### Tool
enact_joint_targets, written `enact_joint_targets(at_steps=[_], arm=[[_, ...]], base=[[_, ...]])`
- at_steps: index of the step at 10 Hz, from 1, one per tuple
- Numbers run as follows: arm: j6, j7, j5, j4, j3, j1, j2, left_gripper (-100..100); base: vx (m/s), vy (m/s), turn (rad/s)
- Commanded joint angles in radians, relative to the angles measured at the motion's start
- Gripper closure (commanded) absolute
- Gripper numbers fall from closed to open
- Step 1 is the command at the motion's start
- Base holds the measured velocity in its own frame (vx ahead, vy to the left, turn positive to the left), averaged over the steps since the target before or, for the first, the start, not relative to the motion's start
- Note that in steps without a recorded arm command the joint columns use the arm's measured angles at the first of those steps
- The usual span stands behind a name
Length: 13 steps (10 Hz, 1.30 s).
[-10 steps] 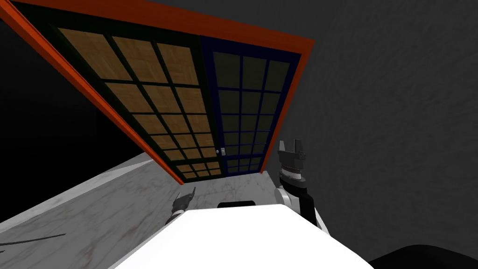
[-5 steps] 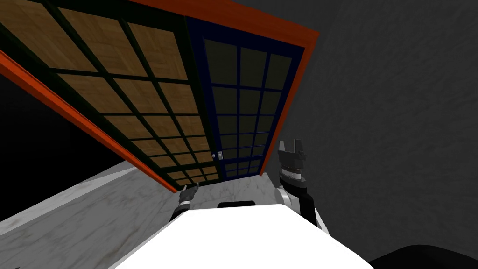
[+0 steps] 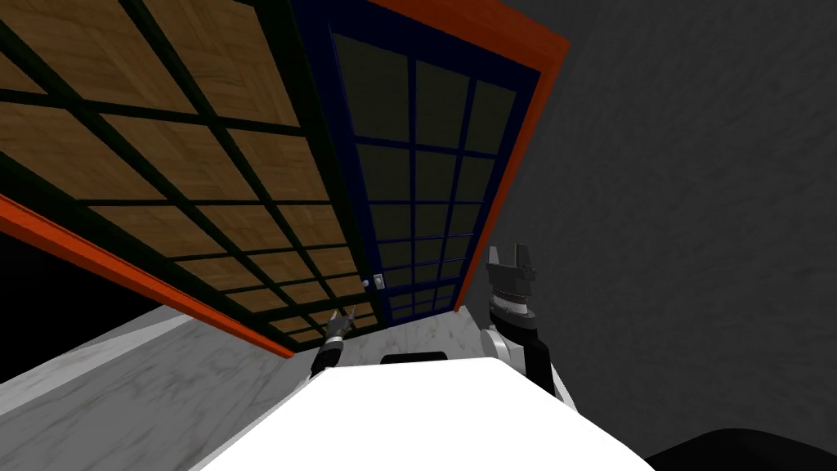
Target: Pull the door open
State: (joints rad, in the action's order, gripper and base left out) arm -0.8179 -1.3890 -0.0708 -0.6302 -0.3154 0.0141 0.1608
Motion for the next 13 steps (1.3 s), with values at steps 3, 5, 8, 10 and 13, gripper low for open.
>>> enact_joint_targets(at_steps=[3, 5, 8, 10, 13], arm=[[-0.007, -0.003, -0.001, -0.006, 0.007, -0.028, -0.007, -100], [-0.01, -0.003, -0.003, -0.007, 0.017, -0.056, -0.015, -100], [-0.011, -0.004, -0.004, -0.012, 0.022, -0.071, -0.02, -100], [-0.009, -0.002, -0.004, -0.014, 0.022, -0.066, -0.018, 100], [-0.009, -0.002, -0.004, -0.014, 0.022, -0.066, -0.018, 100]], base=[[0.118, 0.014, -0.035], [0.057, 0.002, -0.068], [0.133, 0.013, -0.053], [0.023, 0.002, -0.001], [-0.012, -0.009, -0.009]])
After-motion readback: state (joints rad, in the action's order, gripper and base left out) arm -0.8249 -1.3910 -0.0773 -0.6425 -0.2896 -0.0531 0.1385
